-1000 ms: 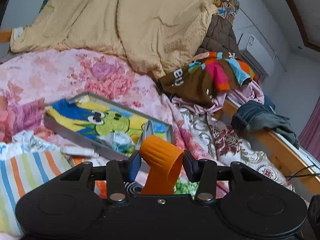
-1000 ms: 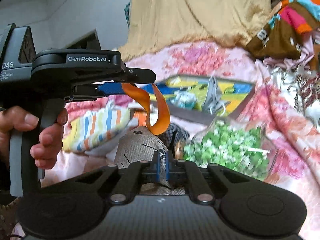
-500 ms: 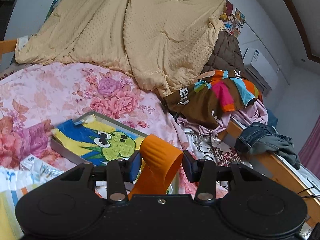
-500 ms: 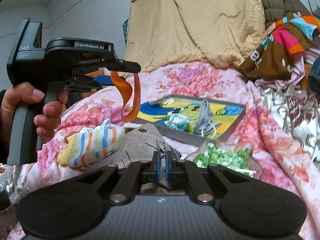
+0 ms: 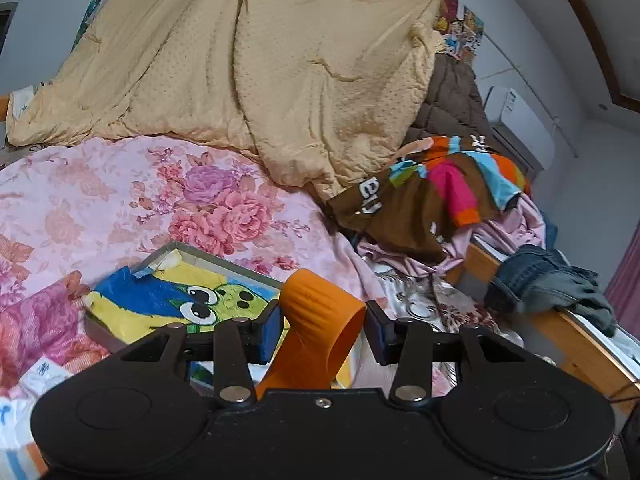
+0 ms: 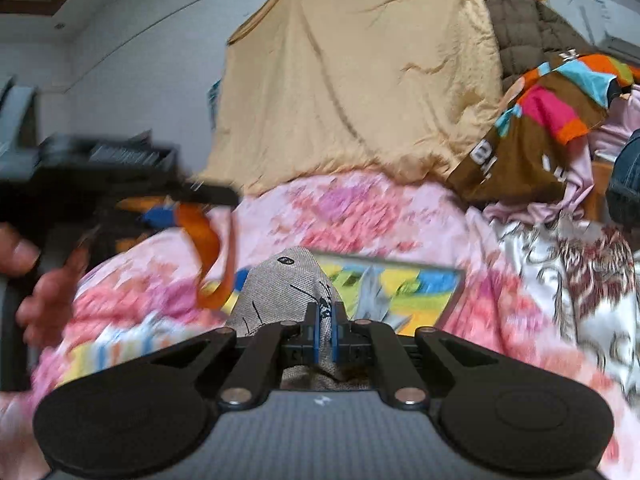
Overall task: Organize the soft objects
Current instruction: 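Carry the orange strap item and the beige bag over the painting tray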
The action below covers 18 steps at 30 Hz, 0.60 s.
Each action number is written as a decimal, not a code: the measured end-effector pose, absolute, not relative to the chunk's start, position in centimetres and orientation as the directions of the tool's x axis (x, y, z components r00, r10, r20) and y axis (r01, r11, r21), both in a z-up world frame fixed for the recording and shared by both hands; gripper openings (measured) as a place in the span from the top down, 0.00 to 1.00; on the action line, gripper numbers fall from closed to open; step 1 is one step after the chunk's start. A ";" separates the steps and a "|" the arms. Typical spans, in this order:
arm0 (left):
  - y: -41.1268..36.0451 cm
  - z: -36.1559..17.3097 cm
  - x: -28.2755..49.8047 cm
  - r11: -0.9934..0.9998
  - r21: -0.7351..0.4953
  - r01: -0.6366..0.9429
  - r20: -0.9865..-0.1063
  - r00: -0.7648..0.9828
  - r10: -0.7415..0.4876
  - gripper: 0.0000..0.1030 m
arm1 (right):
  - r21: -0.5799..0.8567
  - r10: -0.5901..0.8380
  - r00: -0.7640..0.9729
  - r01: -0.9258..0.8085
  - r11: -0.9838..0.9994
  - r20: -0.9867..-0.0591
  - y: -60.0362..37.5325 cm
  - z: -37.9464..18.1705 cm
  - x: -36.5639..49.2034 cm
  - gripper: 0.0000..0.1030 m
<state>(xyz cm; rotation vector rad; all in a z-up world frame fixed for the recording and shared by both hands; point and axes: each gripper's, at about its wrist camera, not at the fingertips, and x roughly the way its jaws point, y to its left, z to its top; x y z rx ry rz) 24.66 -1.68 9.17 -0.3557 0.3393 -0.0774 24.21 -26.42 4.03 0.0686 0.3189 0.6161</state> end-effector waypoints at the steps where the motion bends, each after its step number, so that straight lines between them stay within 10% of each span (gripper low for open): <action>1: -1.6 9.1 25.2 0.934 -0.357 0.014 -0.312 0.941 -0.134 0.55 | 0.185 0.569 0.776 -0.538 0.823 -0.273 -26.2 4.2 25.5 0.94; 18: -0.7 2.0 36.4 0.916 -0.398 -0.052 -0.417 0.900 -0.129 0.55 | 0.468 0.524 0.752 -0.324 0.822 -0.400 -26.0 -0.3 38.1 0.93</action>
